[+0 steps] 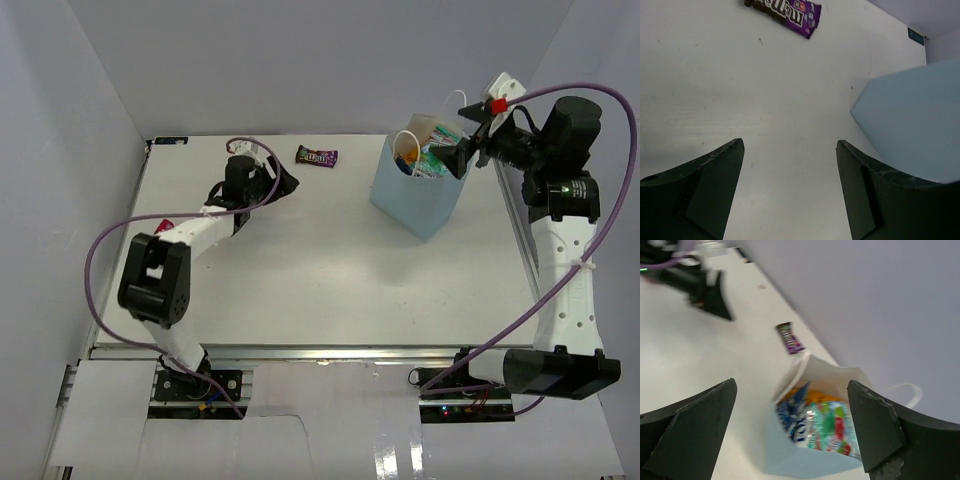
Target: Place the snacks into the paper bag
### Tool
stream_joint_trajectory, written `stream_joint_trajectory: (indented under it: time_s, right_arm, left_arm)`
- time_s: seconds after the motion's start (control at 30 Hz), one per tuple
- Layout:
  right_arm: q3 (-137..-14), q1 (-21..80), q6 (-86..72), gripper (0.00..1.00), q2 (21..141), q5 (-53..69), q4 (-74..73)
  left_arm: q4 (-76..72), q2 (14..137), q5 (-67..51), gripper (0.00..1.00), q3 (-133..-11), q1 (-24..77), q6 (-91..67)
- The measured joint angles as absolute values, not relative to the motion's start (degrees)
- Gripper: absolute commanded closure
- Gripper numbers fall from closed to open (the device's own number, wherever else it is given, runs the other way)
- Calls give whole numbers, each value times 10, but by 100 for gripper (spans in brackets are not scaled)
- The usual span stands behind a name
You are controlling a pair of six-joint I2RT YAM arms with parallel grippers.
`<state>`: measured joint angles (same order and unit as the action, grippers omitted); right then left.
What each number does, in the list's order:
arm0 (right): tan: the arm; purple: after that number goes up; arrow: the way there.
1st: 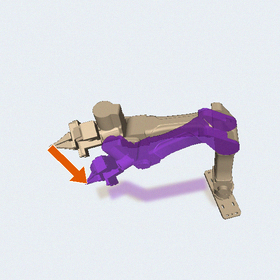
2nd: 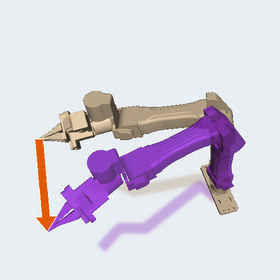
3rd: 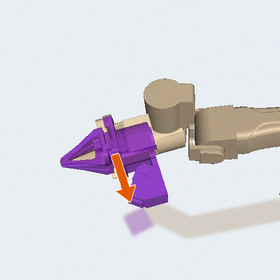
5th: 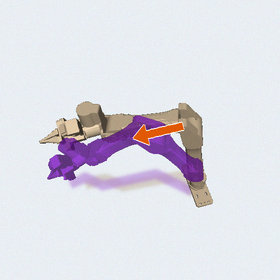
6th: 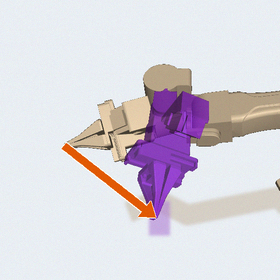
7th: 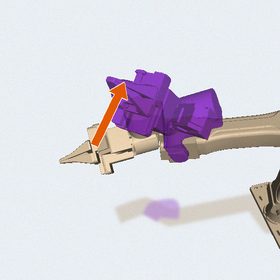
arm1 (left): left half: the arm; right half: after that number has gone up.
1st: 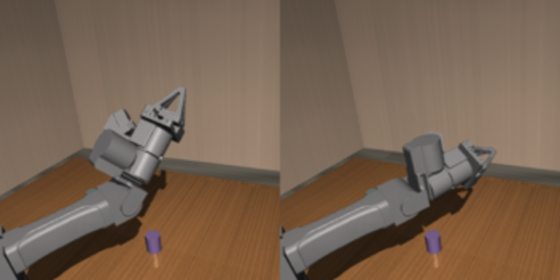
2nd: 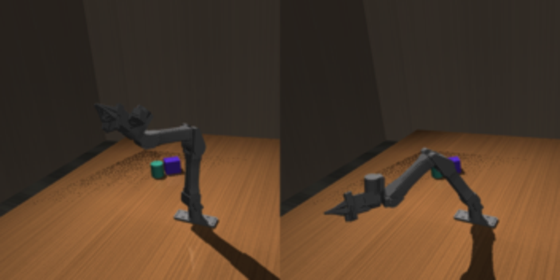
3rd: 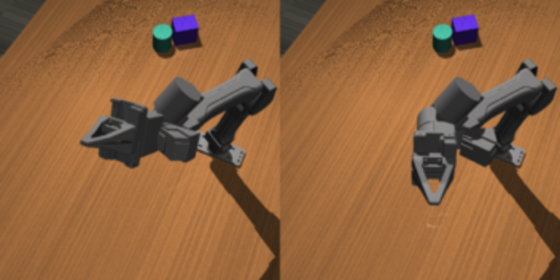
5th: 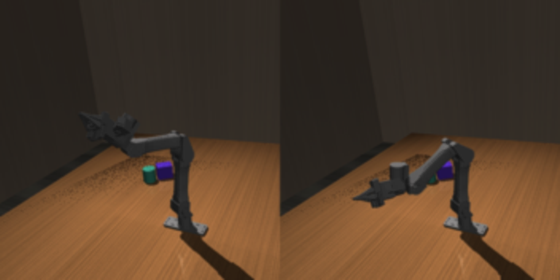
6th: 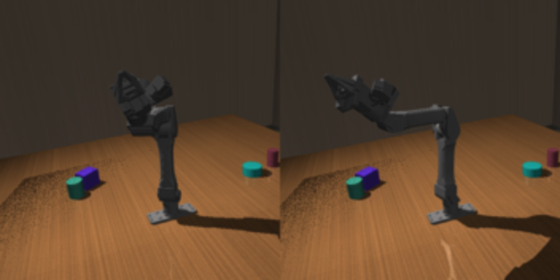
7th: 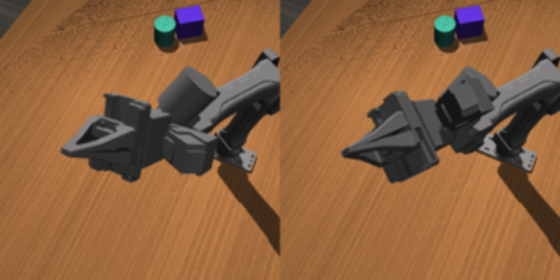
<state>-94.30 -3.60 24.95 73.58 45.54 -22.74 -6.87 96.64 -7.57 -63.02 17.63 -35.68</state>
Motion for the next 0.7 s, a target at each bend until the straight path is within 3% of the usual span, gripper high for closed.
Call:
stream_joint_trajectory:
  time_s: [0.27, 0.57, 0.7]
  right_arm:
    - [-806, -30, 320, 1, 719, 582, -310]
    - [-789, -30, 319, 0, 724, 612, -330]
    - [-790, -30, 312, 0, 727, 623, -330]
  left_arm:
    - [-95, 1244, -4, 16, -889, 176, -483]
    - [-93, 1445, 75, 20, -1116, 176, -504]
    - [-90, 1488, 85, 32, -1186, 171, -458]
